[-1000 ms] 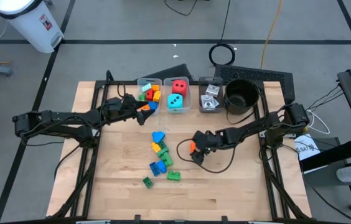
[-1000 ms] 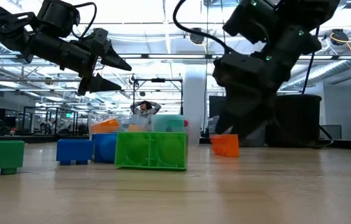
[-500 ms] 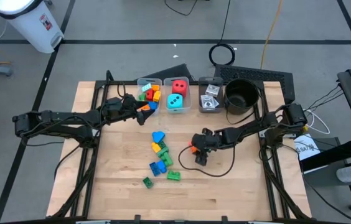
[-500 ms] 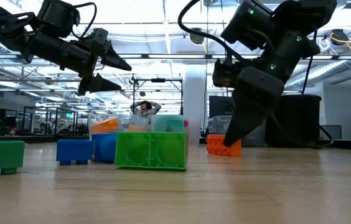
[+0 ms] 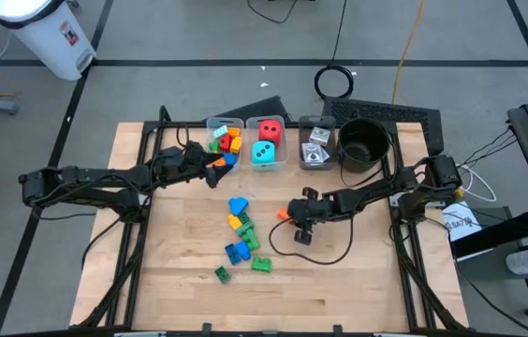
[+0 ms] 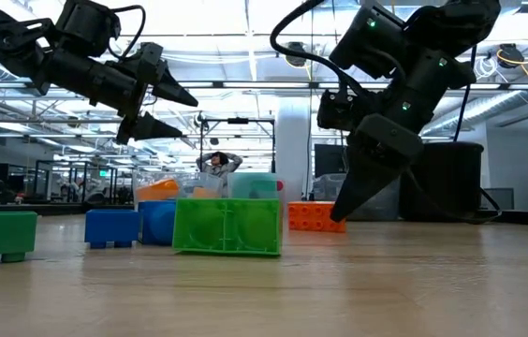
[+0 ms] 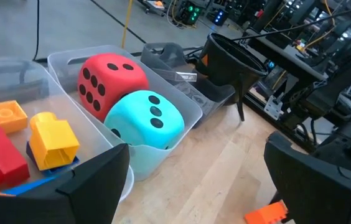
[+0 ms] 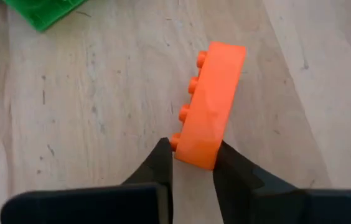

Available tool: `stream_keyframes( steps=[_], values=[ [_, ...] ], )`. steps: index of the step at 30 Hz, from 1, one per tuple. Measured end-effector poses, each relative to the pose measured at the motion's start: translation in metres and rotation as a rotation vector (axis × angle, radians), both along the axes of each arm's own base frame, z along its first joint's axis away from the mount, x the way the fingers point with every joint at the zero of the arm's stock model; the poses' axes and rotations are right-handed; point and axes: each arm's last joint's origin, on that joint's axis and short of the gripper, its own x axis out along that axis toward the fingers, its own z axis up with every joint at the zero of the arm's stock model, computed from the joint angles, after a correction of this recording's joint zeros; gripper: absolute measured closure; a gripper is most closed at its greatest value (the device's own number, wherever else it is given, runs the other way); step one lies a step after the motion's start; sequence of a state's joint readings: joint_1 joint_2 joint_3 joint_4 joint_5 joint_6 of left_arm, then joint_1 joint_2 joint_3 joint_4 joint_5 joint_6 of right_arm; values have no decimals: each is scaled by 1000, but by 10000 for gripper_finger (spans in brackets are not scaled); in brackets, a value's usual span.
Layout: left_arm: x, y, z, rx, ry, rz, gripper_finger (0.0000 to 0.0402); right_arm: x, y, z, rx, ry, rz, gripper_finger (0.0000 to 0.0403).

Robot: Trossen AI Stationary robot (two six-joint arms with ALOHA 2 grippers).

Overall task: Pick & Place Toys
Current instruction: Put the orange game piece into the left transparent bin

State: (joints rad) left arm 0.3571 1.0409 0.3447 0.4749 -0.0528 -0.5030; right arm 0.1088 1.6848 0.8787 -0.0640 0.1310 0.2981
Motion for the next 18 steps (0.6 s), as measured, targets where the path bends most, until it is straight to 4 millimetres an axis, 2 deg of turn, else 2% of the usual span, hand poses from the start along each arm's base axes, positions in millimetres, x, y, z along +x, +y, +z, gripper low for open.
stream_keyframes(
  steps=[7, 15, 18],
  values=[
    [3, -10, -3, -79, 2, -31, 23, 1, 0, 3, -33, -15, 44, 352],
    [7, -26, -3, 5, 35, -146, 23, 2, 4, 25, -41, -136, 83, 349],
    [10, -37, -1, 65, 27, -273, 23, 4, 7, 33, -52, -205, 109, 348]
  ],
)
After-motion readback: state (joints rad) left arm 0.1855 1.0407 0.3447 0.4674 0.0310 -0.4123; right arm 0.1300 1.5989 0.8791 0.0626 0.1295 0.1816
